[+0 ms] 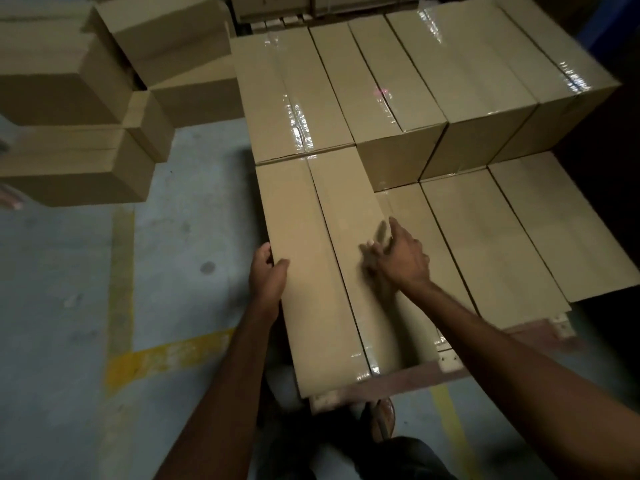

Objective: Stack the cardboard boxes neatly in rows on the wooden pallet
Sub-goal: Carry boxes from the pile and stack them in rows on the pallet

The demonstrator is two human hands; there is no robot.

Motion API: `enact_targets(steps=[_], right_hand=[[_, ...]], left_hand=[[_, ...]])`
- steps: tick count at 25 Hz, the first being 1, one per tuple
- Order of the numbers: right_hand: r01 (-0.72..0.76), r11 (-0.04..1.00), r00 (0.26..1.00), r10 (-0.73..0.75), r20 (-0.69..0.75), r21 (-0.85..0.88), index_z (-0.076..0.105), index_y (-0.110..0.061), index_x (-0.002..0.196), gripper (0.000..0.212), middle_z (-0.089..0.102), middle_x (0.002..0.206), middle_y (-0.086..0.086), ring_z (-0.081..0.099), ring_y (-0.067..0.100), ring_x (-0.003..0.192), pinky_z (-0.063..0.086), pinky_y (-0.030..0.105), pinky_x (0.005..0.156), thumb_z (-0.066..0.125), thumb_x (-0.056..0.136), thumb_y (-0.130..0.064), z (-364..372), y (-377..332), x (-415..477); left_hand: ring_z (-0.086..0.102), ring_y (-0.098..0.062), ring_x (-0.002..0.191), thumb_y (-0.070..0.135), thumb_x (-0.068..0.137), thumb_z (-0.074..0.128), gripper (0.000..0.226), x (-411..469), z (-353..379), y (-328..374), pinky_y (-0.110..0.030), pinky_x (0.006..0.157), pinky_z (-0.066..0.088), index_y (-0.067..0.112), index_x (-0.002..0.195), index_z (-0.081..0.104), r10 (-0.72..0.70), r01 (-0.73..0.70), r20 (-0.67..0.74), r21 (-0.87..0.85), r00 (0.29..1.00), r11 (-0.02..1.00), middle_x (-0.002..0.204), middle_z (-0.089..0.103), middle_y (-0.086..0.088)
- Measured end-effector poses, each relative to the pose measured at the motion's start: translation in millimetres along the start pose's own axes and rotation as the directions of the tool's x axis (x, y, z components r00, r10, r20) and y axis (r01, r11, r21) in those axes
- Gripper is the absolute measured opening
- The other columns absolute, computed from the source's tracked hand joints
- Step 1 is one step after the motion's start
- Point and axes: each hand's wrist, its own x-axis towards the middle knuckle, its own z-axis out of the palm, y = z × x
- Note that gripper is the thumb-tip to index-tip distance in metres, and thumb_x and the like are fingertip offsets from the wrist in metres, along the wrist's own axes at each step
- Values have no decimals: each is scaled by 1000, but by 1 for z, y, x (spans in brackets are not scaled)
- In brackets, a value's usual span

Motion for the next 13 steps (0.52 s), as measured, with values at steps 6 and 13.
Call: enact_targets(steps=[6,13], right_hand=[[116,947,993,-117,-15,300,46,-26,148,58,65,133,-1,64,16,115,53,37,97,65,96,-45,-42,-56,-126],[94,834,989,-143,48,544,68,-24,124,31,76,99,0,72,12,95,54,27,84,71,95,-33,-14,-129,-280]], left_hand=[[64,-13,114,7,99,62,38,-91,-90,48,-35,103,49,7,137,59,175,-174,20,-57,984,983,129,67,-7],[68,-5,106,5,100,60,32,-197,-232,31,-24,93,51,6,132,61,282,-268,81,-151,956,952,124,70,-6]])
